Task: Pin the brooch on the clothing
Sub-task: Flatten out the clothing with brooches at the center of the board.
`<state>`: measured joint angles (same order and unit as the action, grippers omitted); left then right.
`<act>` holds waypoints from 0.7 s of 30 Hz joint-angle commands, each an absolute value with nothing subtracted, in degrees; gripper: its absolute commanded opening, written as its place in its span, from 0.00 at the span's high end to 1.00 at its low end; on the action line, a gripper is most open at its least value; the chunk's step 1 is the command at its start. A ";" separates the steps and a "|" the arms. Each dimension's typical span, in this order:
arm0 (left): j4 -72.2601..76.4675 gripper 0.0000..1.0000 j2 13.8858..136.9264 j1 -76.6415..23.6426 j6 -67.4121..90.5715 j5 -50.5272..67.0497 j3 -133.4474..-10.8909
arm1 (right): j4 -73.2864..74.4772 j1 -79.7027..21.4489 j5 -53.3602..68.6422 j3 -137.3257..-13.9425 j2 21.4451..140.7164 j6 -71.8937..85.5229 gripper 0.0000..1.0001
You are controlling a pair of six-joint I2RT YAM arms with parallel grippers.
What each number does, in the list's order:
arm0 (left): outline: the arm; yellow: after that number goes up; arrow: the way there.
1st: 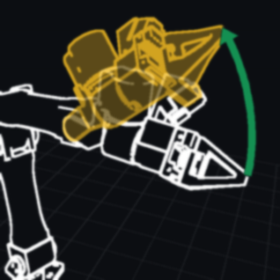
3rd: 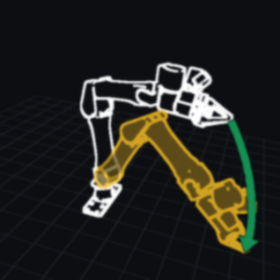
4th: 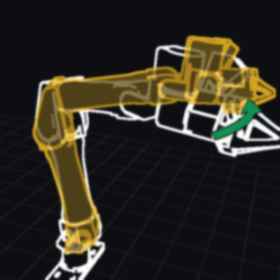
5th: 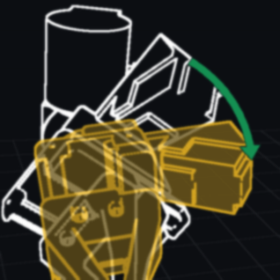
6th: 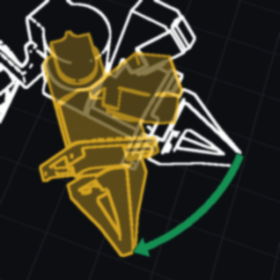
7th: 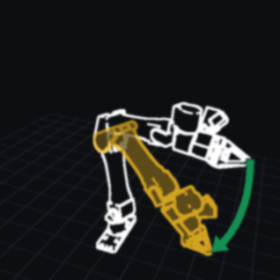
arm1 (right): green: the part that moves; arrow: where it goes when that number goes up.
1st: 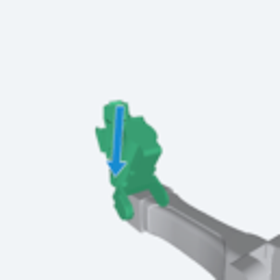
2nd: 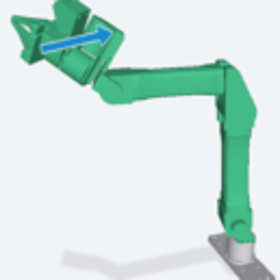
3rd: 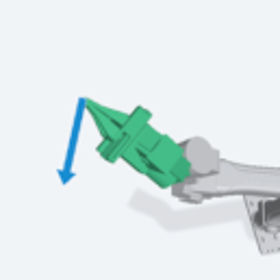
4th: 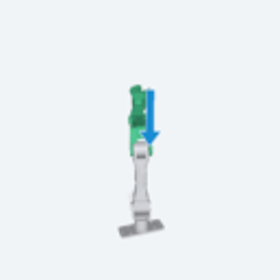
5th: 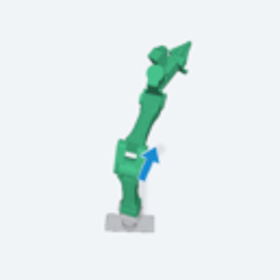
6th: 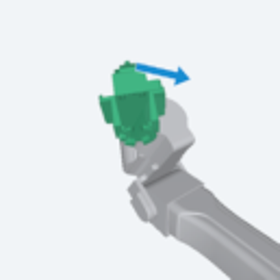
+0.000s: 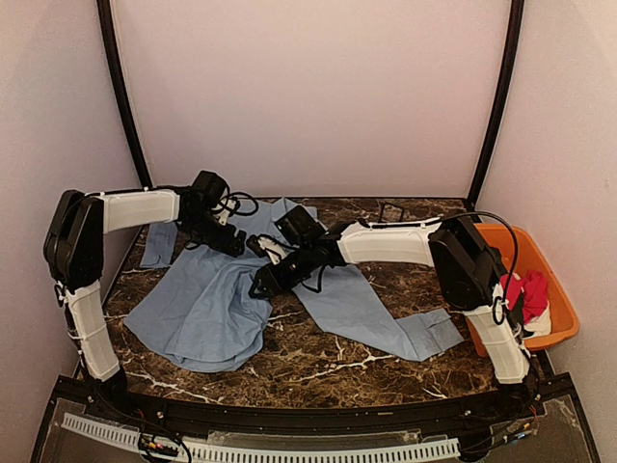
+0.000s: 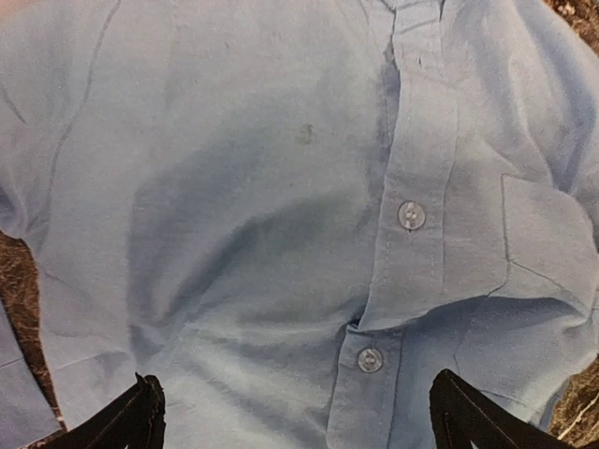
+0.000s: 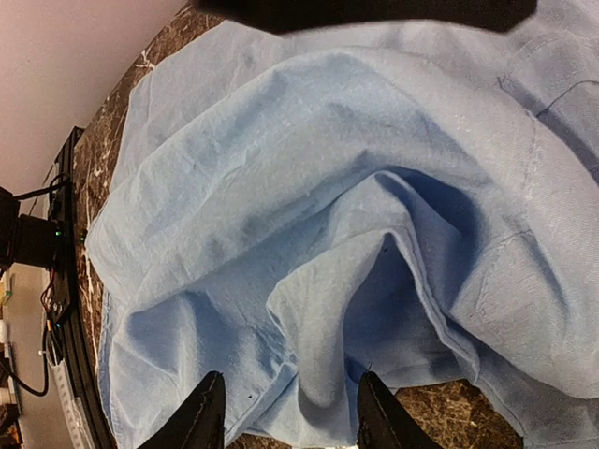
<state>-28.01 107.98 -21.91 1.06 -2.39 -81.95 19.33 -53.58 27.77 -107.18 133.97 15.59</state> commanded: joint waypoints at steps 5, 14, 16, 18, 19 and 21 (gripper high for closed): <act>-26.61 0.01 113.93 -21.05 2.01 -0.16 -83.41 | 20.10 -54.27 28.98 -106.02 135.74 14.51 0.56; -25.82 0.01 115.09 -21.03 1.98 2.10 -82.90 | 20.67 -54.19 29.59 -107.83 138.32 13.90 0.63; -25.71 0.01 115.39 -20.93 1.87 2.02 -82.95 | 20.63 -54.14 31.71 -107.08 137.61 13.93 0.82; -26.02 0.01 116.07 -20.85 1.85 1.63 -83.43 | 21.09 -54.15 33.56 -104.13 134.99 14.48 0.98; -26.15 0.01 116.35 -20.77 1.74 1.20 -83.92 | 21.01 -54.19 34.59 -101.18 132.64 14.97 1.00; -26.64 0.01 117.43 -20.56 1.38 0.76 -84.96 | 20.68 -54.29 35.94 -93.83 126.33 16.21 1.00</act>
